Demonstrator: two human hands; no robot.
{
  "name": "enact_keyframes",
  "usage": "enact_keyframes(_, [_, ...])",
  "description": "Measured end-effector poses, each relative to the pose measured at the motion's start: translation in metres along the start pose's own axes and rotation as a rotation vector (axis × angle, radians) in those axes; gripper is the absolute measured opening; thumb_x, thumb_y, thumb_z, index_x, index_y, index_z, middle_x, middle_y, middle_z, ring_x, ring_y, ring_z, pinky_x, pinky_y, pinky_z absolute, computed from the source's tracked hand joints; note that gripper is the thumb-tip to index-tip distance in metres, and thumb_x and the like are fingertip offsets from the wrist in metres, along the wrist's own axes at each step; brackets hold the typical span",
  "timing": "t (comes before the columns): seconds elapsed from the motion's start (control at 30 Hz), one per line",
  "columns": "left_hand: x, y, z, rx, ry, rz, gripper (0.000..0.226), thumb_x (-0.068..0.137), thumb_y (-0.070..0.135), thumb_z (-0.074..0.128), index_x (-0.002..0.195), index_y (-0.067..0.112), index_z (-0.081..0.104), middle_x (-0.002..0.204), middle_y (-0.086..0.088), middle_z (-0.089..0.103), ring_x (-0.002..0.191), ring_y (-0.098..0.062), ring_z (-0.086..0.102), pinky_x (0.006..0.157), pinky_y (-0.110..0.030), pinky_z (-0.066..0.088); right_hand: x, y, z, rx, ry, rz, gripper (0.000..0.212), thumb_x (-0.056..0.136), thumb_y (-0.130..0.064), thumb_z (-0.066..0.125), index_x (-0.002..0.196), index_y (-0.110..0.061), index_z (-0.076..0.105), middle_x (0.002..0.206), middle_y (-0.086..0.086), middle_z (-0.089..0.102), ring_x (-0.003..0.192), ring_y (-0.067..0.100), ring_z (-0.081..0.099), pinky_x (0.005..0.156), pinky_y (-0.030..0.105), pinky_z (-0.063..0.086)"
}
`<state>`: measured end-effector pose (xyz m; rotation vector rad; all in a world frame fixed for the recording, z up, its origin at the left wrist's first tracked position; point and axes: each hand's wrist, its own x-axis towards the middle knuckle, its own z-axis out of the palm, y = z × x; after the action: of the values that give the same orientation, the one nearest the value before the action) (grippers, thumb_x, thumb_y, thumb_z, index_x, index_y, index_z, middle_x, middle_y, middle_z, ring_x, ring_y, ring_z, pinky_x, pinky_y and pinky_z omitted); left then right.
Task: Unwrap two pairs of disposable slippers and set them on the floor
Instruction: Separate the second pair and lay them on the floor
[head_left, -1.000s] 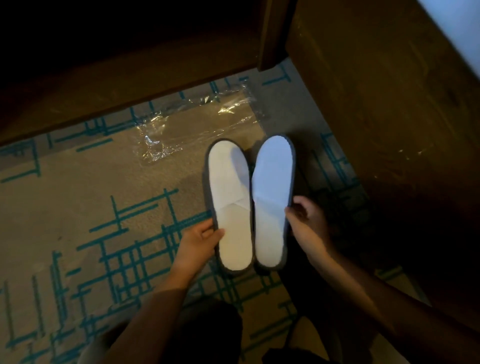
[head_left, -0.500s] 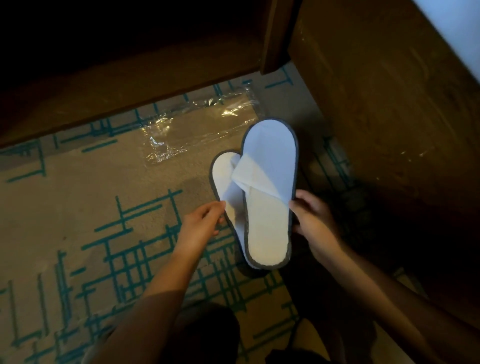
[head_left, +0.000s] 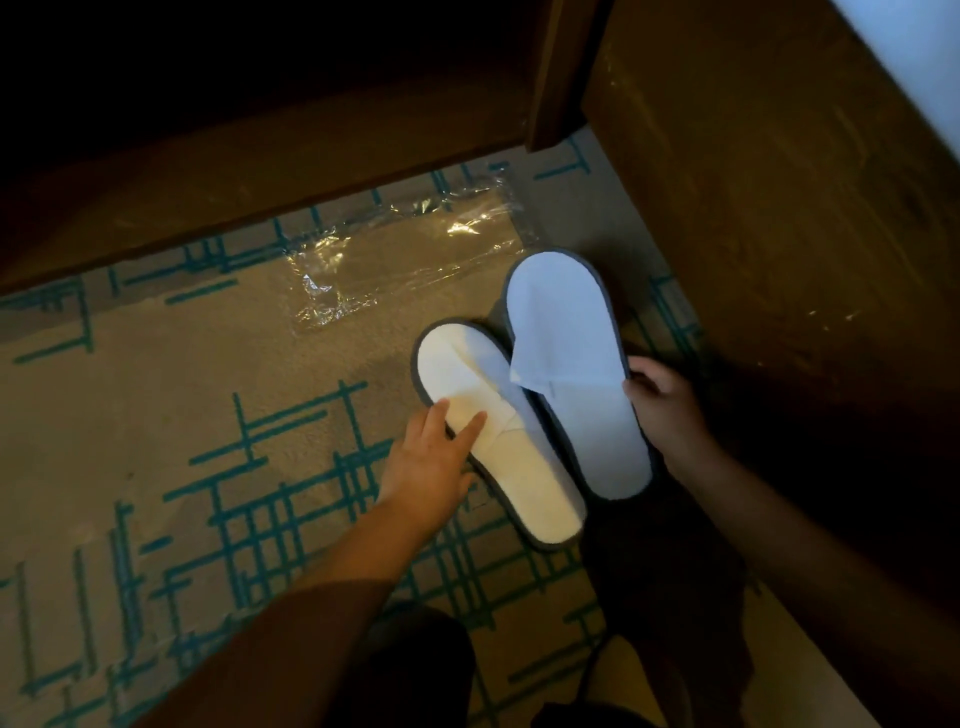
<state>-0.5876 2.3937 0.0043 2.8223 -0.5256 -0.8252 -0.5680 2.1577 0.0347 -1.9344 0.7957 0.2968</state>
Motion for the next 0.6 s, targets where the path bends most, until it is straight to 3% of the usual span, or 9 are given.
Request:
enact_keyframes(0.1, [-0.009,0.012,0.006,-0.234,0.188,0.053,0.049,0.083,0.025,0.059,0.129,0.009,0.050,0.133,-0.023,0.048,0.119,-0.038,0.048,0.093,-0.044,0.049,-0.001,-0.004,-0.004,-0.027,-0.051,-0.068,0.036,0.091,-0.003,0.046,0.125,-0.008,0.056,0.120,0.014,0.061,0.107,0.027,0.057,0.090,0.036,0.045])
enact_keyframes(0.2, [-0.016,0.016,0.005,-0.305,0.166,0.074,0.041,0.087,0.029,0.050,0.124,0.012,0.053,0.120,-0.012,0.057,0.108,-0.029,0.057,0.084,-0.037,0.051,0.000,-0.006,-0.006,-0.075,-0.103,-0.119,0.038,0.093,-0.004,0.046,0.129,-0.011,0.053,0.112,0.008,0.056,0.102,0.018,0.051,0.084,0.029,0.038])
enact_keyframes(0.27, [-0.018,0.011,0.011,-0.167,0.188,0.173,0.046,0.083,0.030,0.051,0.125,0.013,0.052,0.125,-0.013,0.056,0.114,-0.032,0.055,0.084,-0.041,0.054,0.002,-0.004,-0.007,-0.113,-0.112,-0.131,0.038,0.093,-0.005,0.045,0.130,-0.013,0.052,0.116,0.009,0.057,0.102,0.017,0.051,0.084,0.028,0.037])
enact_keyframes(0.3, [-0.018,0.009,0.013,-0.074,0.172,0.231,0.054,0.080,0.031,0.055,0.131,0.016,0.047,0.138,-0.016,0.048,0.126,-0.035,0.047,0.094,-0.046,0.050,0.004,-0.003,-0.008,-0.124,-0.104,-0.137,0.038,0.093,-0.005,0.044,0.130,-0.013,0.052,0.119,0.012,0.058,0.102,0.018,0.051,0.084,0.028,0.037])
enact_keyframes(0.33, [-0.017,0.007,0.015,0.017,0.113,0.282,0.064,0.079,0.032,0.057,0.139,0.021,0.037,0.152,-0.017,0.027,0.139,-0.035,0.027,0.107,-0.051,0.037,0.006,-0.003,-0.010,-0.140,-0.093,-0.147,0.038,0.094,-0.005,0.044,0.130,-0.013,0.052,0.122,0.015,0.059,0.102,0.020,0.053,0.083,0.028,0.037])
enact_keyframes(0.4, [-0.013,0.004,0.018,0.130,-0.027,0.326,0.073,0.085,0.039,0.050,0.146,0.032,0.009,0.152,-0.009,-0.019,0.143,-0.027,-0.012,0.116,-0.050,0.008,0.012,-0.004,-0.015,-0.203,-0.058,-0.172,0.038,0.094,-0.006,0.042,0.131,-0.013,0.051,0.126,0.018,0.058,0.109,0.027,0.054,0.084,0.030,0.038])
enact_keyframes(0.43, [-0.012,0.005,0.016,0.156,-0.087,0.308,0.073,0.087,0.043,0.045,0.145,0.035,0.001,0.150,-0.008,-0.027,0.143,-0.026,-0.019,0.117,-0.049,0.001,0.016,-0.005,-0.018,-0.239,-0.050,-0.188,0.038,0.095,-0.006,0.042,0.131,-0.012,0.051,0.127,0.018,0.057,0.112,0.030,0.054,0.086,0.031,0.038])
enact_keyframes(0.6, [-0.023,0.024,0.020,0.155,-0.142,0.188,0.071,0.088,0.052,0.038,0.145,0.037,-0.002,0.157,-0.013,-0.015,0.145,-0.031,-0.007,0.116,-0.049,0.009,0.038,-0.021,-0.022,-0.420,-0.166,-0.318,0.035,0.096,-0.005,0.038,0.127,-0.012,0.052,0.124,0.014,0.057,0.109,0.024,0.053,0.083,0.028,0.037])
